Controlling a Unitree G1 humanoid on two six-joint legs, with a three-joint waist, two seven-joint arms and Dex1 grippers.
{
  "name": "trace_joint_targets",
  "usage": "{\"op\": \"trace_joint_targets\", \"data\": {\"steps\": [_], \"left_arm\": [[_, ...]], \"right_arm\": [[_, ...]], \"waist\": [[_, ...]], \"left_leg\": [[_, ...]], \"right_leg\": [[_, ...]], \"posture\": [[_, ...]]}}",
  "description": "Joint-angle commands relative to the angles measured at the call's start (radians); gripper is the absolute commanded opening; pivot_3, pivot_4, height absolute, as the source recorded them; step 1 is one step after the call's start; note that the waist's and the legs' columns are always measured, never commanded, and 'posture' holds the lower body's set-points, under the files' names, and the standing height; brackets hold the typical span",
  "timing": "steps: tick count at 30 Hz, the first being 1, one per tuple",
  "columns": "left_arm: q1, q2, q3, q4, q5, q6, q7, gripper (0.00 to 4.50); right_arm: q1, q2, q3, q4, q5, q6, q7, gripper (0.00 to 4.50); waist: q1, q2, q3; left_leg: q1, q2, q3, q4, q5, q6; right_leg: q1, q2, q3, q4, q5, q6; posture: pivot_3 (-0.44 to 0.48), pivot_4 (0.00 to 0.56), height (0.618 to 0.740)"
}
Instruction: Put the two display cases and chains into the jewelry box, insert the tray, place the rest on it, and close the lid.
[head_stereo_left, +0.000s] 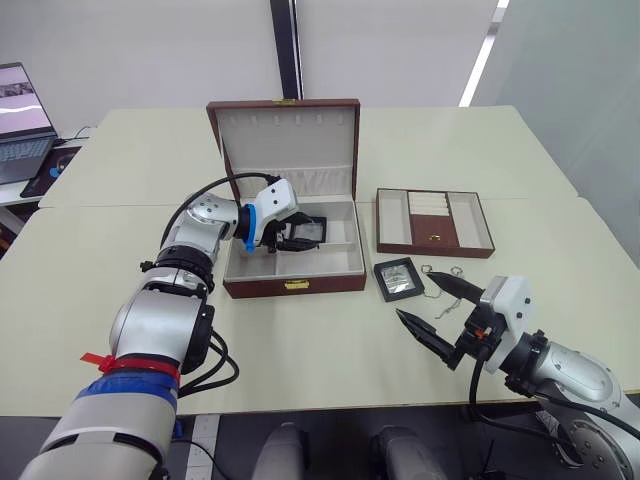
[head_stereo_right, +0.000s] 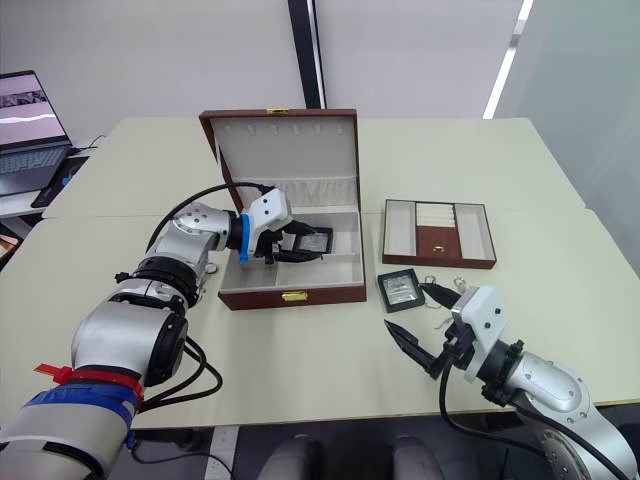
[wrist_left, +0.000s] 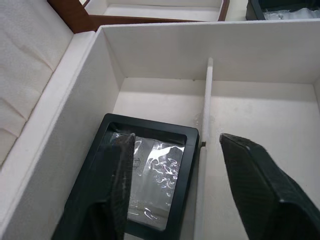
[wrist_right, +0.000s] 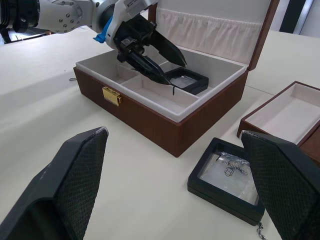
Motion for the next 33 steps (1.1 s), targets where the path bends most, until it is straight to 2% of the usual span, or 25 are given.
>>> {"op": "trace_joint_targets", "data": {"steps": [1,2,9,12,15,19,23,29,33], "left_arm": [[-0.034,0.01,0.032,-0.008,-0.02,0.021,0.004,4.14],[-0.04,0.013,0.04,-0.011,-0.028,0.037,-0.004,4.45],[-0.035,0.04,0.125,-0.071,-0.125,0.171,-0.104,4.48],[0.007,0.066,0.15,-0.16,-0.173,0.255,-0.166,4.48],[0.086,0.105,0.183,-0.318,-0.235,0.38,-0.184,4.48],[0.272,0.167,0.257,-0.666,-0.356,0.64,-0.126,4.48],[0.501,0.228,0.345,-0.953,-0.435,0.806,-0.008,4.48],[0.801,0.296,0.536,-1.244,-0.547,0.981,0.144,4.48],[0.995,0.328,0.639,-1.342,-0.56,0.992,0.206,4.48]], "right_arm": [[-0.006,0.0,-0.007,-0.033,0.008,-0.004,0.001,4.5],[-0.006,0.0,-0.007,-0.033,0.008,-0.004,0.001,4.5],[-0.006,0.008,-0.016,-0.002,0.006,-0.024,0.011,4.5],[-0.002,0.006,-0.049,0.028,0.016,-0.038,0.028,4.5],[-0.004,0.001,-0.098,0.082,0.032,-0.053,0.056,4.5],[-0.007,-0.022,-0.147,0.184,0.029,-0.084,0.124,4.5],[-0.035,-0.048,-0.18,0.306,0.02,-0.117,0.198,4.5],[-0.085,-0.109,-0.208,0.503,-0.007,-0.171,0.311,4.5],[-0.11,-0.141,-0.215,0.605,-0.026,-0.207,0.363,4.5]], "waist": [[0.0,0.0,0.0],[0.0,0.0,0.0],[-0.001,0.0,0.0],[-0.002,0.0,0.0],[-0.005,0.0,0.0],[-0.005,0.0,0.0],[-0.006,0.0,0.0],[-0.002,0.0,0.0],[-0.001,0.0,0.0]], "left_leg": [[0.0,0.0,0.0,0.0,0.0,0.0],[0.0,0.0,0.0,0.0,0.0,0.0],[0.0,0.0,0.0,0.0,0.0,0.0],[0.0,0.0,0.0,0.0,0.0,0.0],[0.0,0.001,0.0,0.0,0.001,-0.001],[0.001,0.002,-0.001,0.0,0.003,-0.006],[0.002,0.002,-0.001,-0.001,0.003,-0.005],[0.003,0.002,-0.001,-0.001,0.002,-0.003],[0.004,0.002,-0.001,-0.001,0.002,-0.003]], "right_leg": [[0.0,0.0,0.0,0.0,0.0,0.0],[0.0,0.0,0.0,0.0,0.0,0.0],[0.0,0.0,0.0,0.0,0.0,0.0],[0.0,0.0,0.0,0.001,0.0,0.0],[0.0,-0.001,0.0,0.001,0.0,0.0],[0.0,-0.001,0.001,0.001,0.0,0.0],[0.001,-0.001,0.001,0.002,0.0,0.0],[0.002,-0.002,0.001,0.002,0.0,0.0],[0.003,-0.002,0.001,0.002,0.0,0.0]], "posture": [[0.0,0.15,0.74],[0.0,0.15,0.74],[0.0,0.15,0.74],[0.0,0.15,0.74],[0.0,0.15,0.74],[0.0,0.15,0.74],[0.0,0.15,0.74],[0.0,0.15,0.74],[0.0,0.15,0.74]]}}
